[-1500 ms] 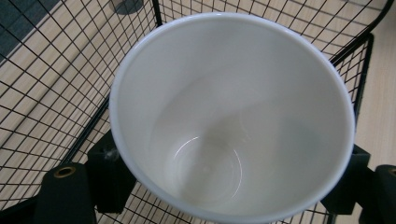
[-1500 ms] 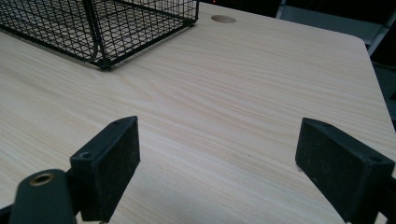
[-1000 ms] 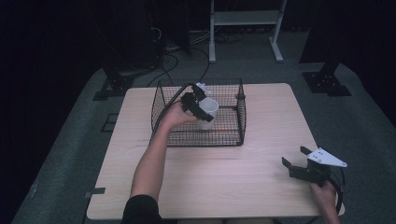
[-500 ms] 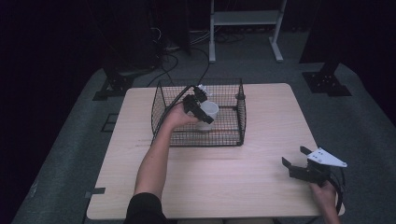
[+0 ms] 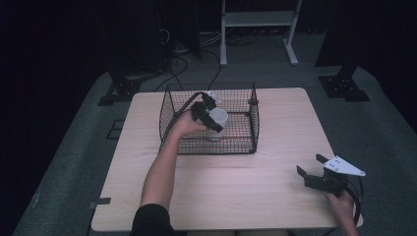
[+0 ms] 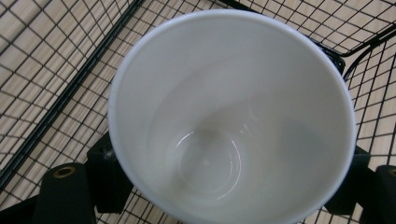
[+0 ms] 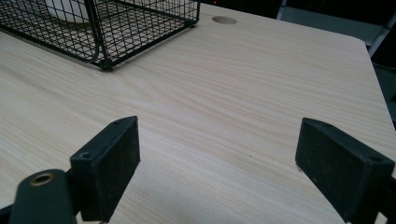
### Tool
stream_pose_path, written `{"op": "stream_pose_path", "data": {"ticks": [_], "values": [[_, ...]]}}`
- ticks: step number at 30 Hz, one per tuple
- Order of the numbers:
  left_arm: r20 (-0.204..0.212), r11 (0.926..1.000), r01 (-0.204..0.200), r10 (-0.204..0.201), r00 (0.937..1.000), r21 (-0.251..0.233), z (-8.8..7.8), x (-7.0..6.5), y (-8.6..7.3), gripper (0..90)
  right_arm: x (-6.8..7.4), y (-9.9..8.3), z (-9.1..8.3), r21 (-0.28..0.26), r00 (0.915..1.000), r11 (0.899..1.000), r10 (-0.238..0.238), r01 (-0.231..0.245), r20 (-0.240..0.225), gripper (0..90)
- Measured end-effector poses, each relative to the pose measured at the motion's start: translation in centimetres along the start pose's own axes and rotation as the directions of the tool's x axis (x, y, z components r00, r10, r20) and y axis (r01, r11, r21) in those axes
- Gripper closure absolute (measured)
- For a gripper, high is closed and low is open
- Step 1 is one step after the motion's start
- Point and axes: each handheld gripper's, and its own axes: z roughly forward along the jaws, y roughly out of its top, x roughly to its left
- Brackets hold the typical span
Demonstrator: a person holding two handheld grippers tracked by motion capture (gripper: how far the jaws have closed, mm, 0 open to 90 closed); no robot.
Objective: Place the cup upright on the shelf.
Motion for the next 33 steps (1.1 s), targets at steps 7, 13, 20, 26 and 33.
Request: {"op": "stream_pose_path", "data": {"ticks": [7, 13, 20, 26, 33], "values": [[-0.020, 0.9989, -0.032, 0.032, 0.9993, 0.036, -0.2, -0.4, -0.1, 20.8, 0.0, 0.0, 0.0, 0.000, 1.0000, 1.000, 0.001, -0.001, 0.002, 13.1], [-0.008, 0.9992, -0.025, 0.026, 0.9996, 0.032, -0.4, -0.4, -0.2, 20.8, 0.0, 0.0, 0.0, 0.000, 1.0000, 1.000, 0.001, -0.001, 0.001, 13.1], [-0.005, 0.9993, -0.027, 0.028, 0.9996, 0.027, -0.6, -0.6, -0.2, 19.0, 0.0, 0.0, 0.0, 0.001, 1.0000, 1.000, -0.001, 0.001, 0.002, 13.1], [-0.018, 0.9997, -0.022, 0.022, 0.9996, 0.011, -1.1, -0.7, -0.1, 16.4, 0.0, 0.0, 0.0, 0.000, 1.0000, 1.000, -0.001, 0.001, 0.002, 13.1], [-0.038, 0.9993, -0.020, 0.019, 0.9991, -0.030, -2.3, -1.0, 0.0, 10.0, 0.0, 0.0, 0.0, 0.002, 1.0000, 1.000, -0.002, 0.002, 0.003, 13.1]]}}
